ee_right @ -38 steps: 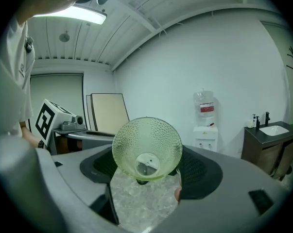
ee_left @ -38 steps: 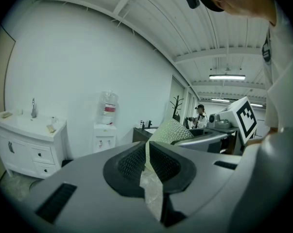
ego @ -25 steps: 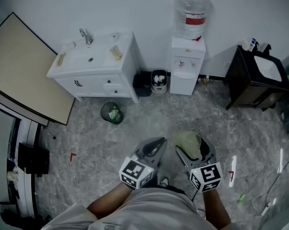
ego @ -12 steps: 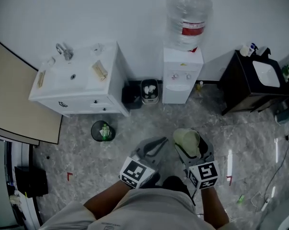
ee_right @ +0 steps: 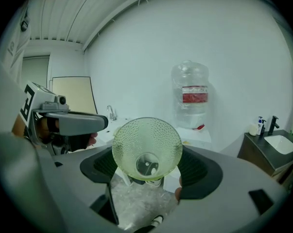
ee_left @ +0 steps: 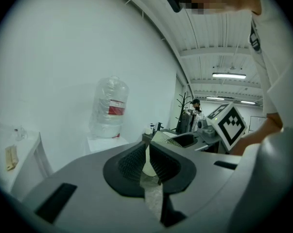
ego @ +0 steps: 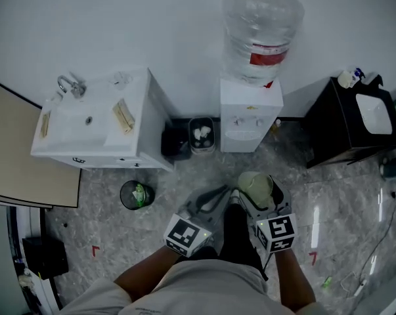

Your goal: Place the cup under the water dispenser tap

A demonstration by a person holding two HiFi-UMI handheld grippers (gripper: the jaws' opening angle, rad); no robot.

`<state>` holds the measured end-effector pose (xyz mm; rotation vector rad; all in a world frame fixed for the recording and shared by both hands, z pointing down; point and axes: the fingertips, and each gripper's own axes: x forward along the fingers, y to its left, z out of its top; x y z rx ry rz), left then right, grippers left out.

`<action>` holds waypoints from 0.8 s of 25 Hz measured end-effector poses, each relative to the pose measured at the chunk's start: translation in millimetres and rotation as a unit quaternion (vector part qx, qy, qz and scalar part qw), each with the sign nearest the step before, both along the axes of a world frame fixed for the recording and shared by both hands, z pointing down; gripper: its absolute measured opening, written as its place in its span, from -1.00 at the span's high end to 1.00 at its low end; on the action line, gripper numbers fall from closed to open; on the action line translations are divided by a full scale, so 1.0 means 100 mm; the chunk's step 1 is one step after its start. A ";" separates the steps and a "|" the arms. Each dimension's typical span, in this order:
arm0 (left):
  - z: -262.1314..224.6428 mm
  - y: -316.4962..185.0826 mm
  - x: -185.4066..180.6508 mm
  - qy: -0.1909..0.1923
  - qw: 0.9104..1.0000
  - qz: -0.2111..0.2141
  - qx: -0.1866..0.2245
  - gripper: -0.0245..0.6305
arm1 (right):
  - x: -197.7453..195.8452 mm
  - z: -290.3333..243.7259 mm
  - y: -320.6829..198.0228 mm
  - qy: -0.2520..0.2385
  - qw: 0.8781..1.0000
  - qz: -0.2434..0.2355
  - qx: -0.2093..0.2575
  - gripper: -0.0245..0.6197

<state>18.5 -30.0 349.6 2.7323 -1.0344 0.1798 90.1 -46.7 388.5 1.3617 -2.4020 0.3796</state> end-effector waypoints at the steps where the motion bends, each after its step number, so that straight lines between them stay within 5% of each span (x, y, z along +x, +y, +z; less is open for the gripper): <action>1: 0.01 -0.18 0.03 -0.001 1.000 -0.004 0.002 0.84 | 0.03 0.06 -0.18 0.003 1.000 -0.005 -0.003 -0.25; 10: 0.10 -1.65 0.22 0.011 0.998 -0.057 0.001 0.84 | 0.13 0.64 -1.70 0.031 0.997 -0.067 -0.031 -0.25; 20: 0.58 -2.33 0.17 0.031 0.995 -0.094 -0.004 0.84 | 0.06 1.71 -2.30 0.062 0.992 -0.082 -0.075 -0.25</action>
